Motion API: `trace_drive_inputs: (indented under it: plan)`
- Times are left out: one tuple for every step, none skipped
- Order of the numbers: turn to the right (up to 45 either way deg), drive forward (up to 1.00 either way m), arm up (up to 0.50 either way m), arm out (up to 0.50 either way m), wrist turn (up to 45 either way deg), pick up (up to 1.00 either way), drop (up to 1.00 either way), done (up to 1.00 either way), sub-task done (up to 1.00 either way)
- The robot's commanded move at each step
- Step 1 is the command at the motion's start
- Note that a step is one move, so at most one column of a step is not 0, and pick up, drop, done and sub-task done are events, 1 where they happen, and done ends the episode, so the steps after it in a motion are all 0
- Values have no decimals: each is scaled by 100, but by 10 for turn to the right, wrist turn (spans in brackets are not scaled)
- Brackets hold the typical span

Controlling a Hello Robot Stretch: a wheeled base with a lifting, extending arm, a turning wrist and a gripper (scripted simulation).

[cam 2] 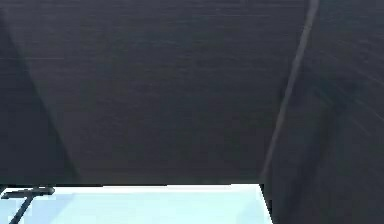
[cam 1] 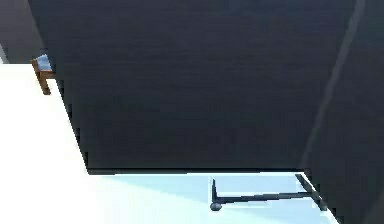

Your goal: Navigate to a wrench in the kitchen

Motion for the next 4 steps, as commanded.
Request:
trace_drive_inputs:
  plan:
    - [-450,0,0,0,0,0,0,0,0]
    - [-120,0,0,0,0,0,0,0,0]
    - [0,100,0,0,0,0,0,0,0]
    - [-30,0,0,0,0,0,0,0,0]
